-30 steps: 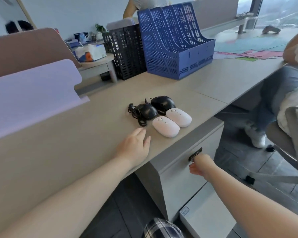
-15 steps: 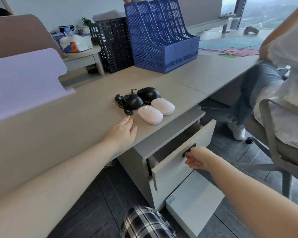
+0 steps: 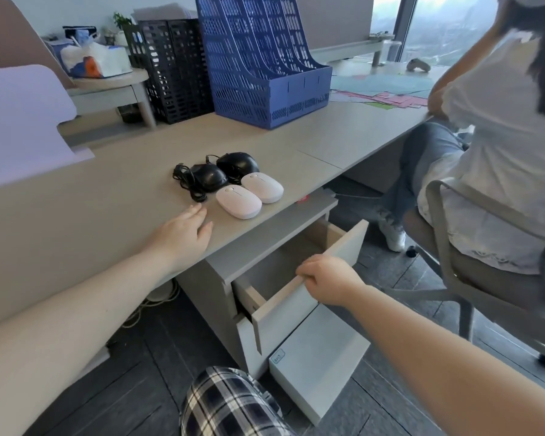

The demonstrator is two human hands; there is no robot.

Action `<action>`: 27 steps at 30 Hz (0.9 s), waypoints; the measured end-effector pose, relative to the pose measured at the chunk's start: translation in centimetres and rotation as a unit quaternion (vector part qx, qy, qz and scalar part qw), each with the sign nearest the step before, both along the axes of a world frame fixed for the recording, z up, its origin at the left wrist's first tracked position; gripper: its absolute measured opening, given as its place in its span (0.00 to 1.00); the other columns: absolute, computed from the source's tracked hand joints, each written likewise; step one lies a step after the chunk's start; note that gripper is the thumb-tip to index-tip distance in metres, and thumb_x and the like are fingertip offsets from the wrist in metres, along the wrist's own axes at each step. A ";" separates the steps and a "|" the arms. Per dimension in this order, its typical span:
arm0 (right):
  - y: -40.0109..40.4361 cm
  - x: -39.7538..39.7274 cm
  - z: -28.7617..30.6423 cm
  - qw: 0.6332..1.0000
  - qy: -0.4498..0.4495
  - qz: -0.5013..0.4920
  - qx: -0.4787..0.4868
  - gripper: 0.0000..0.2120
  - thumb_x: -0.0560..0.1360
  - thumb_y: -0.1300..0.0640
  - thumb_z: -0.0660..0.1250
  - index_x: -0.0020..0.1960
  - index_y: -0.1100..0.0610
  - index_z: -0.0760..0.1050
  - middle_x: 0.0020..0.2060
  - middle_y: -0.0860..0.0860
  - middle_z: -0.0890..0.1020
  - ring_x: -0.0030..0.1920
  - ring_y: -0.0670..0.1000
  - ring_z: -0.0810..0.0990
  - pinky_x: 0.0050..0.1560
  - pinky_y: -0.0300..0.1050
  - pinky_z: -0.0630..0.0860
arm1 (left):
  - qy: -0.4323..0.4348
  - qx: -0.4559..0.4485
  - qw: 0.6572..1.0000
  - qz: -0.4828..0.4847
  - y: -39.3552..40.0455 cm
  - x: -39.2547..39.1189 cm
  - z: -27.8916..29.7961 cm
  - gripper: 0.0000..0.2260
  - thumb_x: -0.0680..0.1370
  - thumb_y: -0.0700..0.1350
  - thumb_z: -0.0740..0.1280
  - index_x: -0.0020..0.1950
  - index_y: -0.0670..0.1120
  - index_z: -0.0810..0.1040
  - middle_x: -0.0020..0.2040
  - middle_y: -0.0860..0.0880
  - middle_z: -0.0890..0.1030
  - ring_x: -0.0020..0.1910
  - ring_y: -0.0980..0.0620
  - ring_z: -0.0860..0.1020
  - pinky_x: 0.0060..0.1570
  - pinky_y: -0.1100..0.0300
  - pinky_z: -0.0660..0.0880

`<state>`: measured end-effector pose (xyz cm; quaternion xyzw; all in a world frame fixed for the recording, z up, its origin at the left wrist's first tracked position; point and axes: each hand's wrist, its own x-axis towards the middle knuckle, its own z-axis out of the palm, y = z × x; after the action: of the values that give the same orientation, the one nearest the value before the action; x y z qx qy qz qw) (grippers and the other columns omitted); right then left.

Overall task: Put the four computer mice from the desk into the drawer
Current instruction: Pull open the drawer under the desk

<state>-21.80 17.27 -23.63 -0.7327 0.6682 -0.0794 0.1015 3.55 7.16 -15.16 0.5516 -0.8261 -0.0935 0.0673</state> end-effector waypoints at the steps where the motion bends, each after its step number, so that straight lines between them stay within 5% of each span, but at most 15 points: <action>1: 0.1 -0.2 0.4 1.000 0.006 -0.004 0.014 0.18 0.76 0.59 0.54 0.57 0.55 0.81 0.56 0.50 0.83 0.60 0.53 0.77 0.60 0.49 0.75 | 0.001 0.000 1.000 0.001 0.0 0.0 0.0 0.23 0.83 0.49 0.51 0.77 0.43 0.58 0.79 0.49 0.56 0.78 0.53 0.53 0.75 0.56 0.51; 7: 2.8 -2.3 1.3 0.996 0.029 -0.039 0.077 0.15 0.72 0.56 0.55 0.35 0.59 0.78 0.33 0.52 0.83 0.38 0.54 0.80 0.39 0.44 0.78 | -0.004 0.006 1.000 0.014 0.4 -0.2 0.0 0.23 0.83 0.49 0.50 0.77 0.44 0.58 0.79 0.50 0.56 0.78 0.53 0.53 0.75 0.55 0.51; 11: 4.9 -3.7 1.4 0.991 0.084 -0.048 0.093 0.15 0.70 0.57 0.57 0.25 0.56 0.61 0.23 0.51 0.65 0.31 0.55 0.67 0.28 0.39 0.61 | -0.006 -0.003 1.000 0.010 0.7 -0.1 -0.1 0.22 0.83 0.48 0.51 0.77 0.43 0.59 0.79 0.48 0.56 0.78 0.52 0.54 0.75 0.56 0.51; 15: 6.6 -5.0 1.6 0.984 0.066 -0.070 0.148 0.15 0.69 0.58 0.58 0.24 0.56 0.59 0.25 0.51 0.66 0.32 0.55 0.65 0.29 0.41 0.61 | 0.003 -0.008 1.000 0.017 1.1 -0.1 -0.2 0.22 0.83 0.48 0.51 0.77 0.44 0.60 0.79 0.49 0.56 0.78 0.52 0.54 0.75 0.56 0.51; 24: 8.2 -6.3 1.5 0.940 0.026 -0.145 0.307 0.15 0.67 0.59 0.56 0.30 0.58 0.80 0.30 0.53 0.82 0.29 0.52 0.77 0.33 0.40 0.75 | 0.000 -0.011 1.000 0.013 1.2 0.0 -0.2 0.22 0.83 0.48 0.50 0.77 0.45 0.59 0.79 0.50 0.56 0.78 0.52 0.54 0.75 0.55 0.52; 27: 8.4 -6.5 1.2 0.913 0.032 -0.137 0.383 0.16 0.66 0.60 0.55 0.31 0.63 0.81 0.31 0.57 0.83 0.29 0.54 0.79 0.42 0.45 0.80 | 0.000 -0.014 1.000 0.010 1.1 0.0 -0.3 0.22 0.83 0.48 0.50 0.77 0.44 0.59 0.79 0.49 0.56 0.78 0.52 0.54 0.75 0.55 0.52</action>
<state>-28.26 25.68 -22.41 -0.5413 0.7441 0.1928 0.3407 3.59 8.30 -15.48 0.5584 -0.8220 -0.0817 0.0761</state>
